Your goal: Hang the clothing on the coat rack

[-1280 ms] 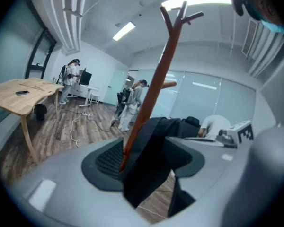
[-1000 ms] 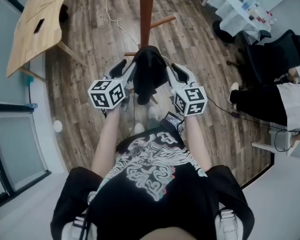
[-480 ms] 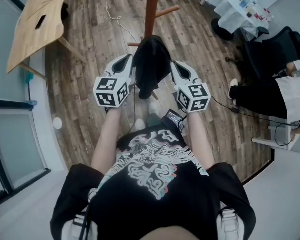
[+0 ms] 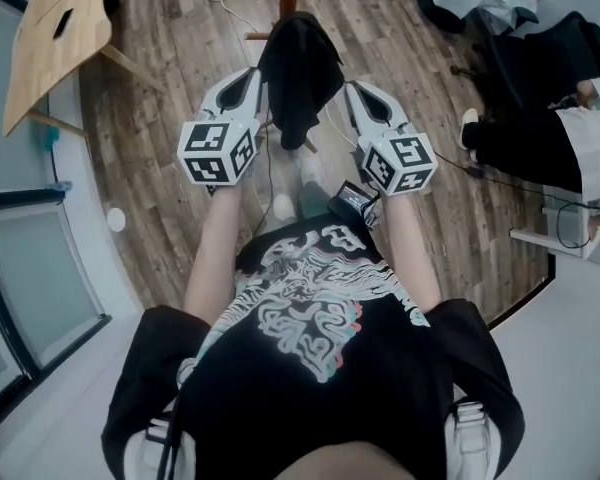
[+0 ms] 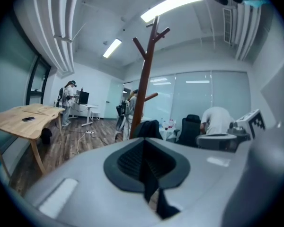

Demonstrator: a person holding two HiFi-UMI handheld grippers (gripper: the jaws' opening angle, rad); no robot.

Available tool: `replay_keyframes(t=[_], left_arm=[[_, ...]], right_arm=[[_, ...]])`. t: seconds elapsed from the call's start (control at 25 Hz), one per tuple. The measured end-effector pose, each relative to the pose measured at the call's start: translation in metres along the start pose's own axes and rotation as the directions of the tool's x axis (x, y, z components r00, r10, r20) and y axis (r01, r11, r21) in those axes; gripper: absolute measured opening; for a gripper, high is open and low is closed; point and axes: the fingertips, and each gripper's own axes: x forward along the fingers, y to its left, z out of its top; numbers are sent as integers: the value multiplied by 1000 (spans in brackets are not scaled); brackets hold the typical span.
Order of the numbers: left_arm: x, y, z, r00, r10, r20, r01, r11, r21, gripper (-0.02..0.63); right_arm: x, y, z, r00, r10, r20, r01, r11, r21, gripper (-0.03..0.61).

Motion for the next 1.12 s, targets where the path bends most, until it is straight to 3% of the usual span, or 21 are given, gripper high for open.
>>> replay_keyframes(t=[0.36, 0.48, 0.64, 1.12], left_arm=[[-2, -8, 7, 1000, 31, 2, -31, 996, 82, -11], [2, -12, 11, 999, 37, 38, -40, 997, 70, -11], [7, -18, 9, 998, 45, 45, -47, 998, 44, -11], [1, -34, -4, 996, 84, 44, -86, 994, 61, -11]], right_arm=[[-13, -11, 19, 996, -11, 89, 7, 999, 42, 0], [-13, -19, 19, 996, 6, 84, -12, 997, 71, 0], [-13, -24, 19, 997, 28, 72, -31, 999, 41, 0], [-33, -38, 28, 983, 44, 181, -53, 998, 43, 0]])
